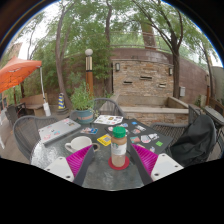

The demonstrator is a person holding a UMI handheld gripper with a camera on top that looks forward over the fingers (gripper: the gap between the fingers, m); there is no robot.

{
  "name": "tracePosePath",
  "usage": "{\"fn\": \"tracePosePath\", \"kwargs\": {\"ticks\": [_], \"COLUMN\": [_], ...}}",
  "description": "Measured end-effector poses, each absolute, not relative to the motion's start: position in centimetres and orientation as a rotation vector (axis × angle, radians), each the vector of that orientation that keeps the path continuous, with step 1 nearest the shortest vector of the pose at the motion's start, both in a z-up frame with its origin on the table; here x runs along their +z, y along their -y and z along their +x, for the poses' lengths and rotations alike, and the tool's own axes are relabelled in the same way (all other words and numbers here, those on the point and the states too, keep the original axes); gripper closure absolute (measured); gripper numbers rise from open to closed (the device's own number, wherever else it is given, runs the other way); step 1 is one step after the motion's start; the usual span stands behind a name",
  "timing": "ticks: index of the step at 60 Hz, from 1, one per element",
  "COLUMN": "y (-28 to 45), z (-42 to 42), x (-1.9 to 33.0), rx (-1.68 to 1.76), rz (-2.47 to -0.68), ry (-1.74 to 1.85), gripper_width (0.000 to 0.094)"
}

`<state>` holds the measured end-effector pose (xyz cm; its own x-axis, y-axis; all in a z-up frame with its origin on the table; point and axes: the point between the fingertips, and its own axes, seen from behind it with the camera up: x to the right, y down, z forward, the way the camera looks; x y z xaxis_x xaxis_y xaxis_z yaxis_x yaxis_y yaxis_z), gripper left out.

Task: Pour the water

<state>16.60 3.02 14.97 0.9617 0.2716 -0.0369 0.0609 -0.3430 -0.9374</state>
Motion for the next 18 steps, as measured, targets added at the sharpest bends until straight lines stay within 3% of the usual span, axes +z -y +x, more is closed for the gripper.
{"fn": "tracePosePath", "kwargs": {"ticks": [18], "y": [13.5], "z": [13.4], "x": [23.0], "rx": [0.133], "rz": [-1.97], "ry": [0.202], "gripper_width": [0.0104]}}
